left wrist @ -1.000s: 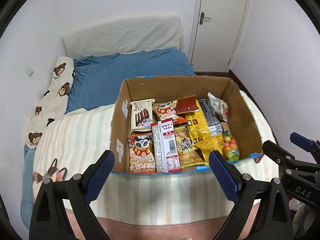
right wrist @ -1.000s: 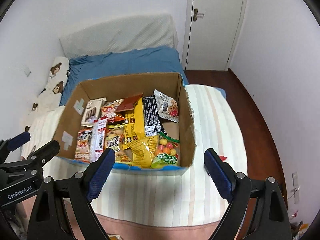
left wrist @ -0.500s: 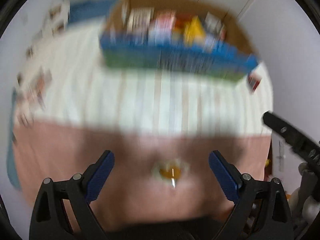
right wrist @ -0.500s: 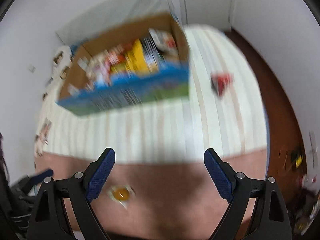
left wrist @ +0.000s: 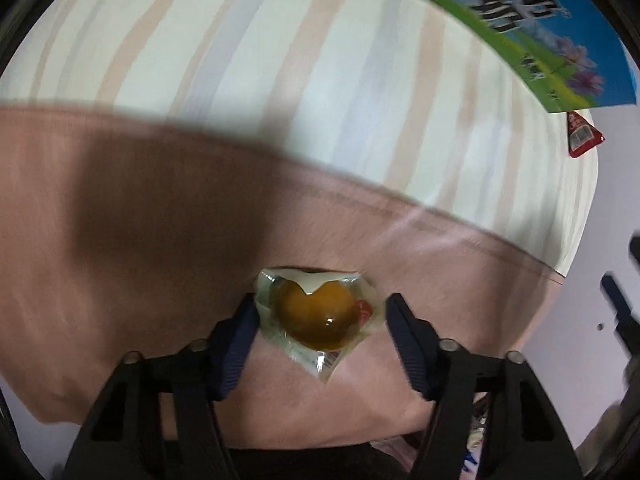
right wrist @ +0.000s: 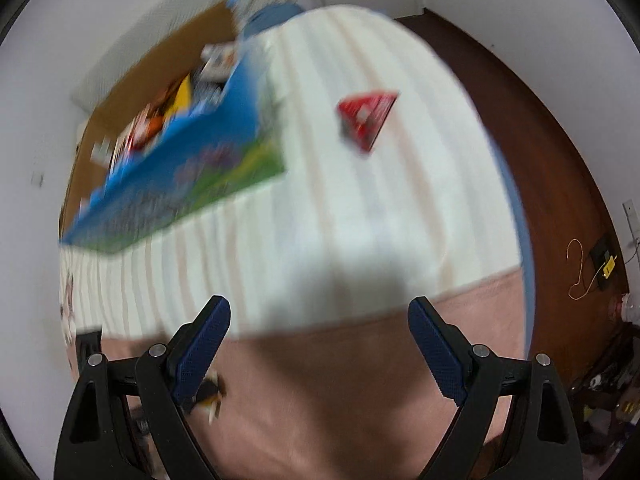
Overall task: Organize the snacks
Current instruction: 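Grasp the egg-yolk cake with the left tool while the right tool grasps the red packet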
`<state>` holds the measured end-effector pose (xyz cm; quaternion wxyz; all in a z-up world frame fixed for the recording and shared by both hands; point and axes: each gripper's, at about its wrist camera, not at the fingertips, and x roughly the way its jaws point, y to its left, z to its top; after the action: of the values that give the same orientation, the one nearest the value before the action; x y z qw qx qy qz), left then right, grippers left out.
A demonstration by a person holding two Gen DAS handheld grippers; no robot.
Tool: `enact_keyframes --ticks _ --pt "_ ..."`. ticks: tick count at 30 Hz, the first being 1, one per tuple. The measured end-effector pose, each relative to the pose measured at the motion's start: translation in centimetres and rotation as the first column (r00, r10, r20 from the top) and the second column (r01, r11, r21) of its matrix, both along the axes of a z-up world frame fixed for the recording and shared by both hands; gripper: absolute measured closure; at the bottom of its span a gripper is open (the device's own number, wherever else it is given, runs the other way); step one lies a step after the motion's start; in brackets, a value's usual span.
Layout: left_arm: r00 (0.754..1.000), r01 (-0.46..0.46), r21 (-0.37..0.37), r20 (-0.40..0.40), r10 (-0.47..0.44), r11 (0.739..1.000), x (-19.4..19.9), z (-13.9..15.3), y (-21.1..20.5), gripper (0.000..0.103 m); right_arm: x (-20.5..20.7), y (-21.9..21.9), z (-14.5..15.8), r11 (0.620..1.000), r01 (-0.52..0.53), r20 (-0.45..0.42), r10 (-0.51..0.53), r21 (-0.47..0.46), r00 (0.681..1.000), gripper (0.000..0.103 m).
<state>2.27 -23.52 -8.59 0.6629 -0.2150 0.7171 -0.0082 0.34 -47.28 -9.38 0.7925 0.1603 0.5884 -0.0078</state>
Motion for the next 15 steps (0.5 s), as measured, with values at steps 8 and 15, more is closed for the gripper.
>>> enact_keyframes --ticks 8,15 --pt "0.994 0.049 0.114 0.094 -0.059 0.992 7.3 2.2 -1.5 0.058 11.0 -6.4 -1.8 0.983 0.146 -0.028 -0.144 0.111 0.989 0.010" --pt "0.996 0.035 0.049 0.079 -0.038 0.998 8.0 2.1 -1.1 0.054 15.5 -6.4 -6.7 0.965 0.189 -0.135 -0.167 0.180 0.977 0.061"
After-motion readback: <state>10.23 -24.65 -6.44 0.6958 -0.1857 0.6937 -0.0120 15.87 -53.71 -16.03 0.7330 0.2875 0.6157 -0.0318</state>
